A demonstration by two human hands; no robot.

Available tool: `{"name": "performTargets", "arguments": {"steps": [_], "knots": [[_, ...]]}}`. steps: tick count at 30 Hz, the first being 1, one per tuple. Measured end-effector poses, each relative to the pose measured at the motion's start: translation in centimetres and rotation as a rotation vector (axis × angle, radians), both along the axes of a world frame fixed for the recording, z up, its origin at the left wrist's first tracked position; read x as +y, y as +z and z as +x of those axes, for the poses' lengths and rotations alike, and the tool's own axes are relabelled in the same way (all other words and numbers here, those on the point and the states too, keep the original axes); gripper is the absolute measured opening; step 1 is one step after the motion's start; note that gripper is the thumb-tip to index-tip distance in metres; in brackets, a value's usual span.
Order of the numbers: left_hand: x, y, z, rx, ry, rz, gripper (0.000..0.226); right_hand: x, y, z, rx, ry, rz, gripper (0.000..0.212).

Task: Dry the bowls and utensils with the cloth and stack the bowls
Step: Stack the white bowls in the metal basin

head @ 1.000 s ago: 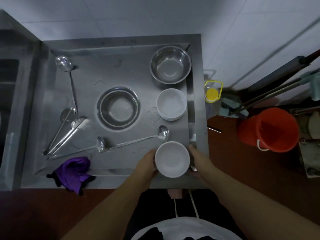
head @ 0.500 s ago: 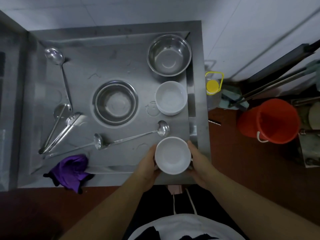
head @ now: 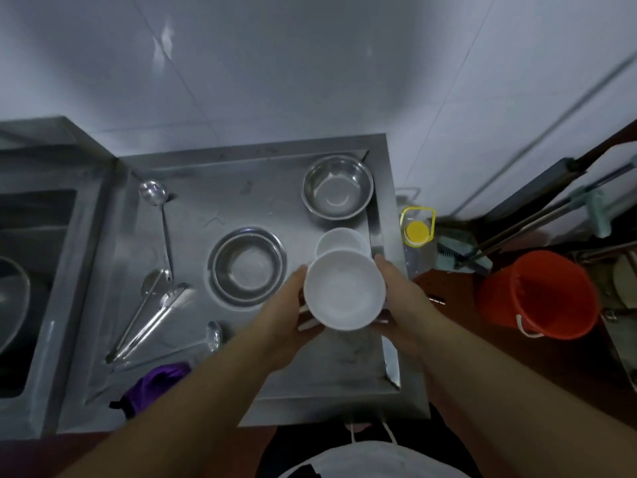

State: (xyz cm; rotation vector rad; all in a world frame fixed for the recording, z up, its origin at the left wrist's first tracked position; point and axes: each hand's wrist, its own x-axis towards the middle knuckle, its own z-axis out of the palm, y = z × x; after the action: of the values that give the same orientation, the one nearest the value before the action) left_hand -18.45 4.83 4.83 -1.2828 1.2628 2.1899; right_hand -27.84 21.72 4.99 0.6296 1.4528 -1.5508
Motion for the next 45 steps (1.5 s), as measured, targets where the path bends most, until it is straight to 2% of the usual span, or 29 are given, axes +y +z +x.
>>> {"name": "performTargets", "arguments": {"steps": [4,8,13,15,19,25,30,33,38,45], "knots": [[-2.9,1.9,-5.7,-0.011,0.006,-0.039,0.042,-2.8,2.1,-4.3,0.053,-0.05,-0.016,0.046],[-5.6,2.2,-11.3,-0.028,-0.05,-0.068,0.061,-5.5,3.5,-9.2,0.066,-0.062,0.022,0.042],[-7.8,1.6,-17.3,-0.006,-0.051,-0.054,0.073,-8.3,3.5,-14.6,0.038,-0.112,0.016,0.026],[-8.5,0.8,-19.4,0.003,-0.054,-0.056,0.065,-9.3,2.9,-16.3,0.034,-0.133,0.013,0.027],[-9.8,-1.6,-23.0,-0.006,-0.054,-0.078,0.052,-10.8,0.4,-19.5,0.053,-0.163,0.056,0.042],[-10.3,-5.5,-26.5,-0.019,-0.046,-0.097,0.036,-12.4,-3.8,-22.7,0.04,-0.19,0.101,0.035],[-10.7,-8.5,-28.1,-0.002,-0.062,-0.074,0.042,-13.7,-7.1,-24.2,0.004,-0.165,0.109,0.06],[-10.8,-9.8,-28.8,0.01,-0.106,-0.043,0.049,-14.1,-8.3,-24.6,0.008,-0.172,0.144,0.054],[-10.8,-10.4,-29.5,-0.031,-0.067,-0.088,0.042,-14.7,-10.0,-25.4,0.02,-0.174,0.161,0.045],[-11.0,-9.5,-29.6,-0.088,-0.011,-0.131,0.034,-15.4,-10.7,-25.9,0.056,-0.138,0.234,0.053]]}}
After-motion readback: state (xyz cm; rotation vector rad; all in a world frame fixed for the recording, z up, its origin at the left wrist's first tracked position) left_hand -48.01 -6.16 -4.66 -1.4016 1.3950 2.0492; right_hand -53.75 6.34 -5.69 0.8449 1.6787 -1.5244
